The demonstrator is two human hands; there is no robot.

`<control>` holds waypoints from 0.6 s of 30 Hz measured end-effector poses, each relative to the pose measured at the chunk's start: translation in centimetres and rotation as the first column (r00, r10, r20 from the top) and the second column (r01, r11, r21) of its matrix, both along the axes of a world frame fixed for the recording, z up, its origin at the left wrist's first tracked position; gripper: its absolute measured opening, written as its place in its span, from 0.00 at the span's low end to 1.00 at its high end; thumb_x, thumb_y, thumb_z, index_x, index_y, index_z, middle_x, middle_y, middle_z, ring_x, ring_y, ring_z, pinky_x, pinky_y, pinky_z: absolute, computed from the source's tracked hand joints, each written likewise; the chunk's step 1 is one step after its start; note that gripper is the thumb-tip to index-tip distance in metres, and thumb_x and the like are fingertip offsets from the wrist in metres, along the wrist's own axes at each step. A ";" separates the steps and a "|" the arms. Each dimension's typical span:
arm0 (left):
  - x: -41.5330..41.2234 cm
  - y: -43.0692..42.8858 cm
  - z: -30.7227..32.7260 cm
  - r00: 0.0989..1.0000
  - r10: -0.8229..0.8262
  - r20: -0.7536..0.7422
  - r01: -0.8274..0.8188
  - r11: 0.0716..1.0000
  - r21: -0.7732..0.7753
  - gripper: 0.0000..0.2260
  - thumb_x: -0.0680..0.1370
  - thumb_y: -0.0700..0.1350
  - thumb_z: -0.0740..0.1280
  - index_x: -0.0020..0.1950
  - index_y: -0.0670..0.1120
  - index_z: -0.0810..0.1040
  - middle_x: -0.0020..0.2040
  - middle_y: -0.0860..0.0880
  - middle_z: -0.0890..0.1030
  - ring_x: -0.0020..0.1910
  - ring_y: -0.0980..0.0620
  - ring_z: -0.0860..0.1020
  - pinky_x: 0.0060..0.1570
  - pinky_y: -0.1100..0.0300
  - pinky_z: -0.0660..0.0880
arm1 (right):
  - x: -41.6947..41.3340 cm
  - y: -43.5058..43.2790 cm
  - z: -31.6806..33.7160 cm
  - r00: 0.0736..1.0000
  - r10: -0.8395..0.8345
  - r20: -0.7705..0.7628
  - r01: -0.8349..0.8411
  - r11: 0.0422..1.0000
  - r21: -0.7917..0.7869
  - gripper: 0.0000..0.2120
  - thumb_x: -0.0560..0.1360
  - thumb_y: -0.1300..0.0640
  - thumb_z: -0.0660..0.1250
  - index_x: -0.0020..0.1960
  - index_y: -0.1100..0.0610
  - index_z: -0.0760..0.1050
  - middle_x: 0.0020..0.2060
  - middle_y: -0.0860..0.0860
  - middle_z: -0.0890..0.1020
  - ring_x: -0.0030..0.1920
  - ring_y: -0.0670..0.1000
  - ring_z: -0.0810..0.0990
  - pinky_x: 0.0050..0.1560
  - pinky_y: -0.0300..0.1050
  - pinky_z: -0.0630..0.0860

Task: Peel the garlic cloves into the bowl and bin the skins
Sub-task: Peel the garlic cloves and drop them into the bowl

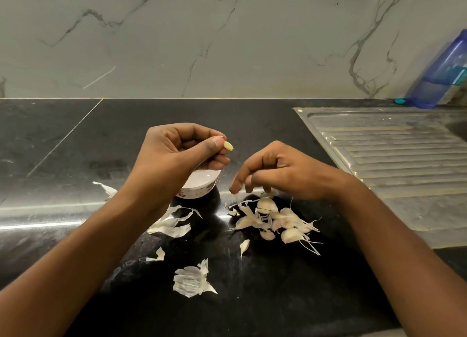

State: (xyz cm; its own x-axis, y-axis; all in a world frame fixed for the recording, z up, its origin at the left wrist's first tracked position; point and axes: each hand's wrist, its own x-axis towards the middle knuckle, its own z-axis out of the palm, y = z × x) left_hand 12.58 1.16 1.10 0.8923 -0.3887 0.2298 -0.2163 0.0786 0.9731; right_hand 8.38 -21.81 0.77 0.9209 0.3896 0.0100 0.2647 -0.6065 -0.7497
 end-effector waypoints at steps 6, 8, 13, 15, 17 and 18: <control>0.1 0.0 -0.4 0.996 0.002 0.085 -0.008 0.998 0.066 0.06 0.79 0.37 0.71 0.54 0.38 0.85 0.46 0.42 0.88 0.42 0.44 0.87 0.48 0.57 0.85 | -0.2 -0.7 0.7 0.995 -0.068 0.067 0.055 0.981 0.184 0.07 0.80 0.60 0.74 0.56 0.61 0.86 0.45 0.54 0.89 0.44 0.55 0.89 0.42 0.51 0.83; 0.2 0.1 -0.4 0.995 -0.005 0.098 -0.002 0.998 0.071 0.06 0.79 0.37 0.72 0.55 0.38 0.85 0.46 0.42 0.88 0.42 0.44 0.87 0.48 0.56 0.85 | -0.2 -0.7 0.7 0.995 -0.088 0.057 0.072 0.970 0.231 0.11 0.78 0.63 0.76 0.59 0.60 0.84 0.45 0.56 0.89 0.44 0.56 0.89 0.43 0.52 0.84; 0.1 0.0 -0.4 0.994 -0.009 0.110 0.002 0.998 0.063 0.06 0.79 0.38 0.72 0.54 0.38 0.85 0.44 0.41 0.88 0.41 0.45 0.87 0.46 0.58 0.85 | -0.1 -0.4 0.7 0.990 -0.129 0.059 0.103 0.942 0.318 0.12 0.77 0.62 0.77 0.60 0.61 0.83 0.46 0.57 0.89 0.45 0.58 0.89 0.43 0.51 0.84; 0.2 0.0 -0.5 0.993 -0.012 0.120 0.004 0.998 0.065 0.06 0.79 0.38 0.73 0.54 0.38 0.85 0.44 0.41 0.88 0.41 0.45 0.87 0.46 0.58 0.85 | -0.1 -0.2 0.6 0.990 -0.132 0.053 0.106 0.935 0.340 0.13 0.77 0.62 0.77 0.61 0.61 0.82 0.46 0.57 0.89 0.46 0.58 0.89 0.44 0.50 0.85; 0.2 0.0 -0.6 0.990 -0.021 0.137 0.011 0.997 0.071 0.06 0.78 0.38 0.73 0.54 0.38 0.85 0.43 0.42 0.88 0.41 0.45 0.87 0.45 0.59 0.84 | 0.0 -0.1 0.5 0.993 -0.112 0.039 0.091 0.931 0.354 0.15 0.77 0.63 0.76 0.62 0.61 0.82 0.48 0.58 0.89 0.47 0.57 0.89 0.45 0.49 0.86; 0.1 0.0 -0.6 0.989 -0.026 0.147 0.015 0.997 0.075 0.06 0.78 0.38 0.73 0.54 0.38 0.85 0.43 0.42 0.88 0.40 0.46 0.87 0.45 0.59 0.84 | 0.0 0.0 0.5 0.994 -0.100 0.031 0.082 0.927 0.365 0.15 0.77 0.63 0.76 0.62 0.62 0.82 0.48 0.58 0.89 0.48 0.58 0.89 0.46 0.48 0.86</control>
State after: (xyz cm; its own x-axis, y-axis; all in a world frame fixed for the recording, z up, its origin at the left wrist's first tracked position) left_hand 12.70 1.12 0.53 0.8424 -0.4269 0.3290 -0.3577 0.0137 0.9337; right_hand 8.38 -21.84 1.26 0.9472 0.2653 0.1802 0.2627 -0.3190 -0.9106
